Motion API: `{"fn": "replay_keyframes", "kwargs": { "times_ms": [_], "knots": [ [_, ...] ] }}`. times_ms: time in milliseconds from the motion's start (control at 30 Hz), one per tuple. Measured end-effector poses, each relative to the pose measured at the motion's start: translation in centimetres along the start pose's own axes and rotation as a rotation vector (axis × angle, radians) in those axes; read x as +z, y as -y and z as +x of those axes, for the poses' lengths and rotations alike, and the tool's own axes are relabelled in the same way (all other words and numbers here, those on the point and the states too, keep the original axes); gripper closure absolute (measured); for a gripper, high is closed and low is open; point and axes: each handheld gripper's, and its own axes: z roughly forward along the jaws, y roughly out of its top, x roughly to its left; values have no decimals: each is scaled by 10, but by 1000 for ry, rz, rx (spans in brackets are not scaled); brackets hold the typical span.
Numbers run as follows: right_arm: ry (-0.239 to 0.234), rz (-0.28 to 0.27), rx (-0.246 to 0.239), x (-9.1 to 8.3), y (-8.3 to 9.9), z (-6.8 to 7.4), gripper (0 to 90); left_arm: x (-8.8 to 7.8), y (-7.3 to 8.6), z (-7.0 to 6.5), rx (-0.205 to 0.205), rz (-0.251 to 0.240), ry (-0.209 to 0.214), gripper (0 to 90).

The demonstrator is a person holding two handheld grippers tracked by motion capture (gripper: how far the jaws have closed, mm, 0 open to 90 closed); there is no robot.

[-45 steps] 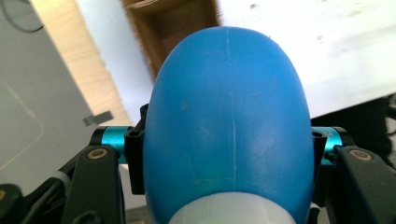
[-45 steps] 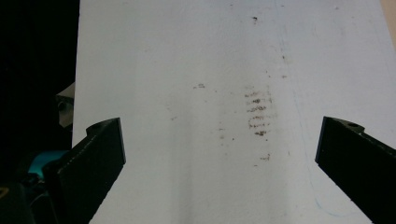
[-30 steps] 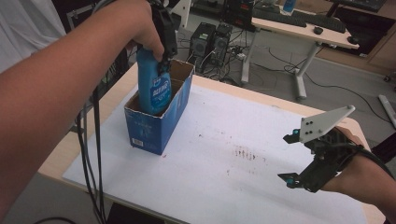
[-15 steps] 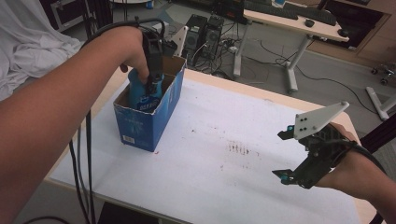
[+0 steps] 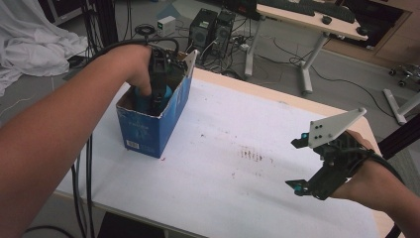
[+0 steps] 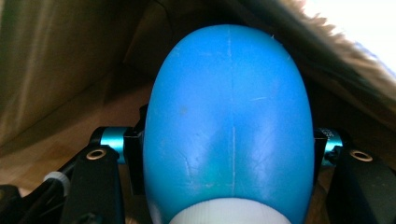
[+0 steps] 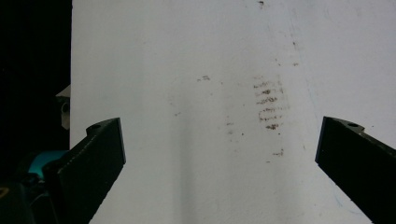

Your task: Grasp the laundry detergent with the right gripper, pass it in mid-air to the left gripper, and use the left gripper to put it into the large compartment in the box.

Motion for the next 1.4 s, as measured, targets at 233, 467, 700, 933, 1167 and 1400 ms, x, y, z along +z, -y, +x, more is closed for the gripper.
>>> {"fn": "replay_keyframes", "kwargs": {
  "times_ms": [233,467,700,933,1167,1400],
  "knots": [
    [-2,-4,2,3,1,-3,9,1,4,3,-7,-25,16,386],
    [-2,-6,3,5,3,-4,9,-1,6,5,-33,-32,29,333],
    [-4,-5,6,3,5,-4,9,-10,10,4,-50,-45,11,257],
    [-4,1,5,5,4,-3,9,-23,12,0,-44,-53,3,206],
    [-8,9,0,6,2,-4,9,-45,13,-4,-39,-59,-23,176],
    [-8,14,-3,2,-3,-7,9,-75,12,-15,-19,-77,-35,145]
  ]
}}
